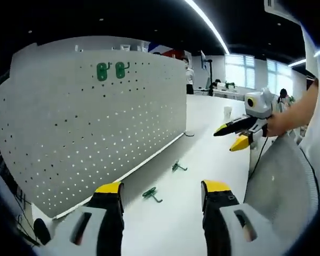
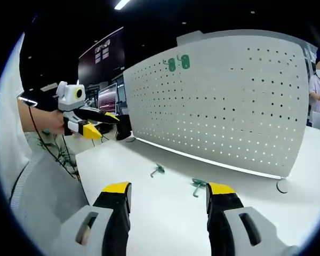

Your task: Insert the hook assembly into the mounting plate slot until the hook locks in place.

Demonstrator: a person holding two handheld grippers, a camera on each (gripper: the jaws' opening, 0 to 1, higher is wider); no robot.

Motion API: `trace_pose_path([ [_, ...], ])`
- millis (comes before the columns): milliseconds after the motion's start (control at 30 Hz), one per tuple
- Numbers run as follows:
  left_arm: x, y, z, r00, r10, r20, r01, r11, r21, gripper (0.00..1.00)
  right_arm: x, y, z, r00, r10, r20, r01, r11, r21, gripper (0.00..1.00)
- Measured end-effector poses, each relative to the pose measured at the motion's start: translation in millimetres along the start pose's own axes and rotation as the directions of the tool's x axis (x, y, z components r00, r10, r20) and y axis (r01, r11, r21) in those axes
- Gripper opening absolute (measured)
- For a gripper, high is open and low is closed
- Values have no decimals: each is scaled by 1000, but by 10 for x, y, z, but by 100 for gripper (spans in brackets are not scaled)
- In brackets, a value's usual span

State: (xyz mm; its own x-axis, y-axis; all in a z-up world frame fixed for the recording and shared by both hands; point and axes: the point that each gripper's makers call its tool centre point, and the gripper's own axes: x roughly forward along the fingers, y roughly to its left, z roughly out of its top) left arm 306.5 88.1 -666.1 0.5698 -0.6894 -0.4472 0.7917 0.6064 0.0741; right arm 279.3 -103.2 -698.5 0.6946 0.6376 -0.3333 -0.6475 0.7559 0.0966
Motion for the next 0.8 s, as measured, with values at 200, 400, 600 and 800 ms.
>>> trace_pose_path([
  [200, 107, 30, -91, 994, -65, -92, 70, 996, 61, 60, 5, 11, -9, 1000, 6, -4, -6, 1000, 8, 55],
  [400, 193, 51, -149, 982, -108, -156, 125, 986, 106, 60, 9, 23, -34, 1000, 10, -16, -10, 1000, 5, 55],
  [600, 284, 53, -200, 968, -148, -203, 178, 974, 140, 56, 21, 27, -55, 1000, 12, -27, -12, 1000, 10, 55],
  [800, 358, 60, -267, 952, -188, -243, 229, 961, 156, 58, 26, 33, -60, 1000, 15, -27, -15, 1000, 15, 55],
])
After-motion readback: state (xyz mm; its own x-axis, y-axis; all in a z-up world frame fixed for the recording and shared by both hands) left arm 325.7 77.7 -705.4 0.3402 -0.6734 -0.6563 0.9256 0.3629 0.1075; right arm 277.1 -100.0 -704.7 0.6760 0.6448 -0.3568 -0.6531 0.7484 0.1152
